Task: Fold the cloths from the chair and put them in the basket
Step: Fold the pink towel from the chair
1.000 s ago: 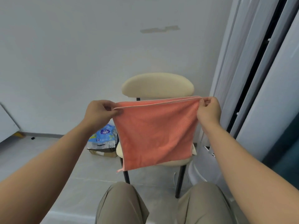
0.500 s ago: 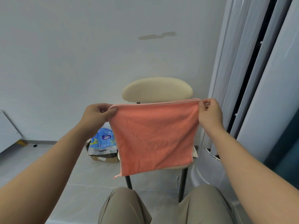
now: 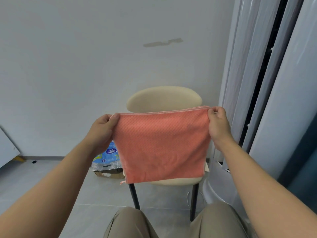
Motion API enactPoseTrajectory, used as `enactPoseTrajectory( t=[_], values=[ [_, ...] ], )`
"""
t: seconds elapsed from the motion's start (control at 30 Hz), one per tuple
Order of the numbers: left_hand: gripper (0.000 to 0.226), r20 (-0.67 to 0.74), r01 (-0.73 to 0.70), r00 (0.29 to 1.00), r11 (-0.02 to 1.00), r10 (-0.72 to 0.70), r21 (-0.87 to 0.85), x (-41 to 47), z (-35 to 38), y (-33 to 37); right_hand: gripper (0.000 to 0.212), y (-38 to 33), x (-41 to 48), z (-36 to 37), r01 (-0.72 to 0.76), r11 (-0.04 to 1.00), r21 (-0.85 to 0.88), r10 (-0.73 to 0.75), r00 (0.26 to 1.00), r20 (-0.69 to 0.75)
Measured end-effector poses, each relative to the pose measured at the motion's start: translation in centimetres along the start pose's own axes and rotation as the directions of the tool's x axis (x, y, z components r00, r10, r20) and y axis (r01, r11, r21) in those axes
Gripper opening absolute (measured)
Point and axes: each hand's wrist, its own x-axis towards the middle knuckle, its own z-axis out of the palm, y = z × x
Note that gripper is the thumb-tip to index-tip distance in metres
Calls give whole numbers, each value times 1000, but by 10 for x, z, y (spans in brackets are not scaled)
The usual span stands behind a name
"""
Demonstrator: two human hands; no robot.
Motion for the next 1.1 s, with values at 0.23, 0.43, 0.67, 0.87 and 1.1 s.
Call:
enactPoseTrajectory(
  t=[0.23, 0.43, 0.67, 0.87, 1.1],
  values=[
    [30, 30, 19, 999, 996, -16, -92, 6, -3, -3, 27, -10, 0, -10, -23, 995, 102, 11, 993, 118],
    [33, -4, 117, 993, 992, -117, -44, 2, 4, -14, 37, -21, -7, -21, -248, 923, 293, 125, 916, 382],
    [37, 18, 311, 950, 944, -311, -107, 8, 14, -16, 39, -6, 0, -16, -371, 891, 263, 279, 903, 327],
    [24, -231, 149, 958, 983, -170, -105, -6, 59, -28, 21, -13, -31, 26, -102, 991, 82, 115, 977, -181],
    [24, -89, 35, 995, 980, -54, -196, -59, 122, -24, 17, -21, -120, 98, 138, 989, 45, -142, 984, 108]
  ],
)
